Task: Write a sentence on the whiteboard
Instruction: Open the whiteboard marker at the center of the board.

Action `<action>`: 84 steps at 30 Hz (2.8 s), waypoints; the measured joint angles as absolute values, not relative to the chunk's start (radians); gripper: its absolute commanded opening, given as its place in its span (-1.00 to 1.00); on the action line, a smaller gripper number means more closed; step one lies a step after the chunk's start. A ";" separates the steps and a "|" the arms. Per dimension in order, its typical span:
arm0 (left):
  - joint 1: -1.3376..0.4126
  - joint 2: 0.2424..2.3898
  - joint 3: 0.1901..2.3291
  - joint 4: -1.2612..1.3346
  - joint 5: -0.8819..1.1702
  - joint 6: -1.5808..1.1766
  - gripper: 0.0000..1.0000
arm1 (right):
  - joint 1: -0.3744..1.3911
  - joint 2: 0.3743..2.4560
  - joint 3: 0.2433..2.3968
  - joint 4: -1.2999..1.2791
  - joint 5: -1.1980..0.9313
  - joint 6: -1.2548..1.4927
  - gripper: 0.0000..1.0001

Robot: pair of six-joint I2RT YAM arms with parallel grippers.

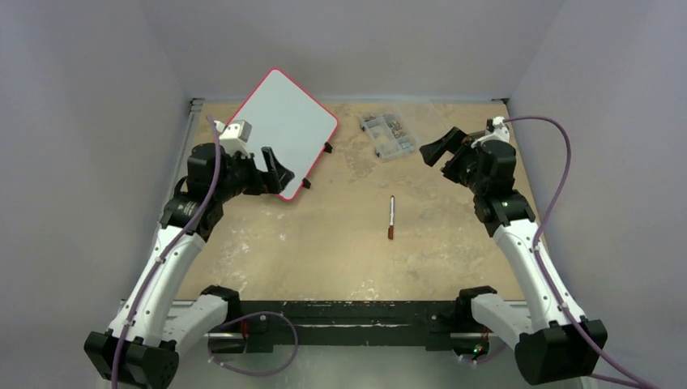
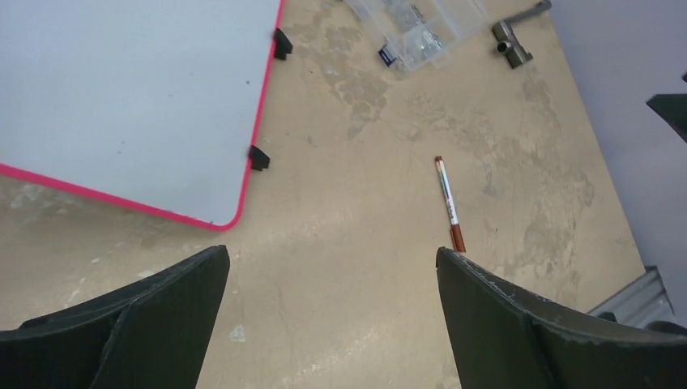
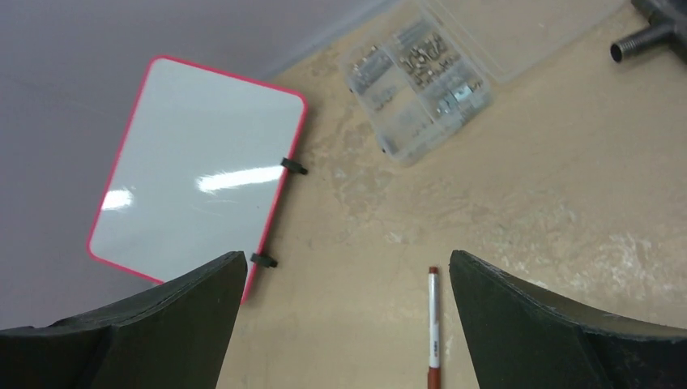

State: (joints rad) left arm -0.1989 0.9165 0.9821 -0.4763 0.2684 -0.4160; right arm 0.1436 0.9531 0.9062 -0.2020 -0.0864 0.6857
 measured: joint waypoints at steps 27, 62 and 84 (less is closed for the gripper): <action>-0.585 0.995 1.019 -0.611 0.115 -0.345 0.65 | 0.325 1.275 1.060 -0.580 -0.016 0.542 0.90; -0.795 0.717 0.836 -0.801 -0.007 -0.532 0.54 | 0.502 1.798 1.131 -0.559 0.171 0.675 -0.43; -0.795 0.823 0.809 -0.578 0.076 -0.535 0.91 | 0.510 1.651 1.108 -0.554 0.134 0.742 -1.00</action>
State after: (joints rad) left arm -0.7948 0.8227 0.8085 -0.5777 0.0757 -0.5350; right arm 0.5098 1.6508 1.1076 -0.5541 0.1341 0.7422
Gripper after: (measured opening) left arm 0.982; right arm 0.042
